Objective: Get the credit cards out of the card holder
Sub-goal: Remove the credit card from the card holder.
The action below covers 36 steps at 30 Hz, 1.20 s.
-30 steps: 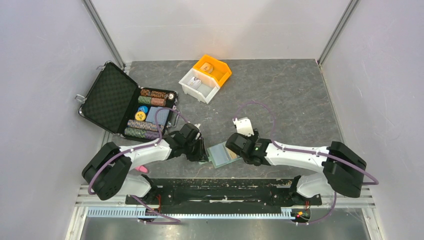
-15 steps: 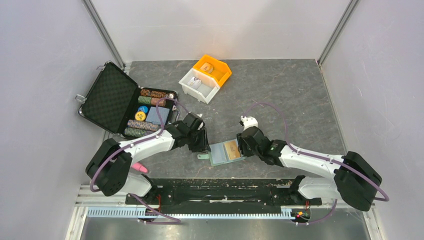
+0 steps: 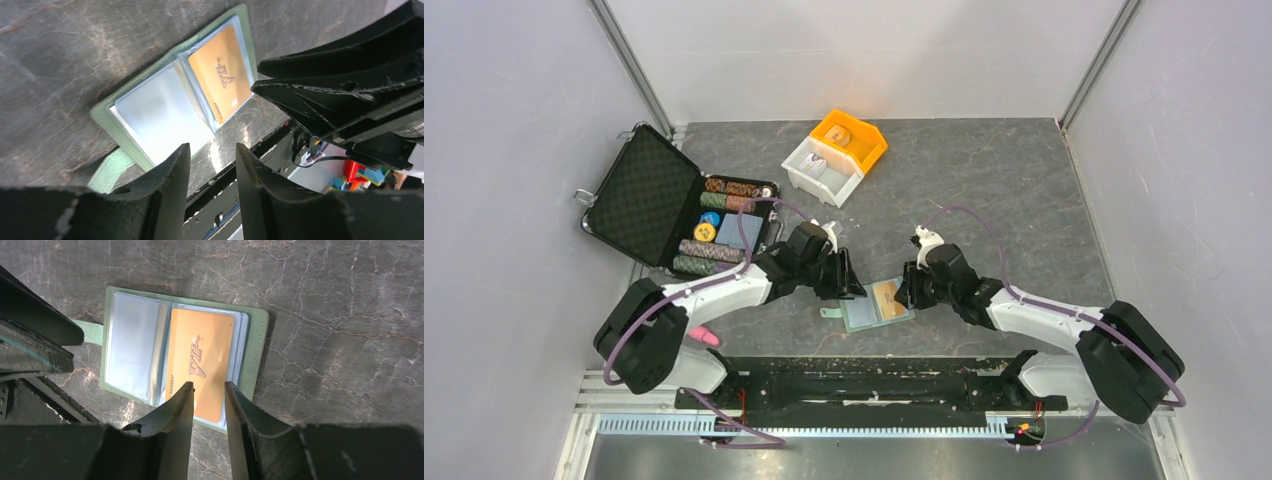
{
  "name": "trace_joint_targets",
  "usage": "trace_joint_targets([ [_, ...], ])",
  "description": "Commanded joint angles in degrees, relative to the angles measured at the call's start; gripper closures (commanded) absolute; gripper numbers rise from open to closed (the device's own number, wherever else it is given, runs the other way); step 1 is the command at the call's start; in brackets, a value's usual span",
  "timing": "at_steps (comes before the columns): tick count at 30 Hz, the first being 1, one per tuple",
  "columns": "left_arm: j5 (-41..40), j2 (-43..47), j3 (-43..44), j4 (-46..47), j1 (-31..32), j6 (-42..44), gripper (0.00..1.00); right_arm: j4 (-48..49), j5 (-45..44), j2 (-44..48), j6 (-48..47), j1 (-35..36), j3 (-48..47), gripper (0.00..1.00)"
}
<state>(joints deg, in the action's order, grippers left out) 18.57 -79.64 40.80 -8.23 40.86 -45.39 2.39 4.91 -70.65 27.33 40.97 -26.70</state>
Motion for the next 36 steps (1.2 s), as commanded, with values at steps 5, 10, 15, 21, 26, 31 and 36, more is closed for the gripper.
trace_joint_targets([
  [5, 5.15, -3.64, -2.22, 11.80, -0.06, -3.39, 0.56, 5.80, 4.59, -2.88, 0.07, -1.47, 1.19, 0.69],
  [10, 5.21, -5.35, -3.64, 13.99, 0.01, -3.81, 0.57, 6.45, 4.55, -4.10, 0.22, -1.51, 2.18, 0.70],
  [15, 5.39, -7.04, -4.37, 15.74, 0.02, -3.92, 0.57, 7.45, 4.33, -4.42, 0.80, -1.51, 4.07, 0.72],
  [21, 5.36, -8.70, -4.73, 17.65, 0.10, -3.83, 0.58, 9.26, 5.46, -4.27, 2.15, -1.50, 6.05, 0.74],
  [26, 4.98, -10.37, -4.90, 19.62, 0.34, -4.03, 0.58, 10.90, 6.33, -3.94, 3.60, -1.51, 7.57, 0.78],
  [31, 4.99, -12.09, -4.86, 21.71, 0.62, -4.62, 0.58, 11.77, 6.61, -3.74, 4.64, -1.51, 8.69, 0.80],
  [36, 4.05, -12.84, -4.98, 22.32, 0.89, -4.62, 0.58, 12.79, 7.14, -3.26, 6.06, -1.51, 9.72, 0.81],
])
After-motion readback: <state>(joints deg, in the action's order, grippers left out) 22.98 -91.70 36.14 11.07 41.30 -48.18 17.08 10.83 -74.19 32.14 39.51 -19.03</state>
